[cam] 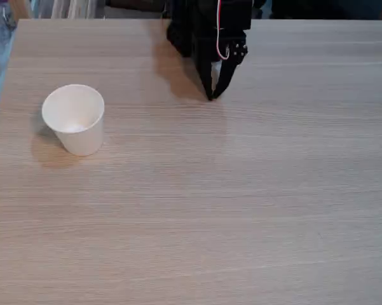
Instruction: Grasp a block and put it in the bin.
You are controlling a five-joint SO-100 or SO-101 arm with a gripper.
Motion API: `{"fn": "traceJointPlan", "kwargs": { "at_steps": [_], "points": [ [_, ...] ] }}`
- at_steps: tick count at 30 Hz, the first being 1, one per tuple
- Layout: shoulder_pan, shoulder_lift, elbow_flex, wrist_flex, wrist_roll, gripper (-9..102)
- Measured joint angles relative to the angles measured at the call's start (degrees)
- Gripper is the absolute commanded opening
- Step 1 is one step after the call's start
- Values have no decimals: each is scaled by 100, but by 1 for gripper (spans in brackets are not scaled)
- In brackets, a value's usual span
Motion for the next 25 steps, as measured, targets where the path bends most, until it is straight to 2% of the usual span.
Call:
{"fn": "traceJointPlan", "kwargs": {
  "at_steps": [25],
  "points": [
    [9, 202, 0, 105, -167, 0]
  ]
}}
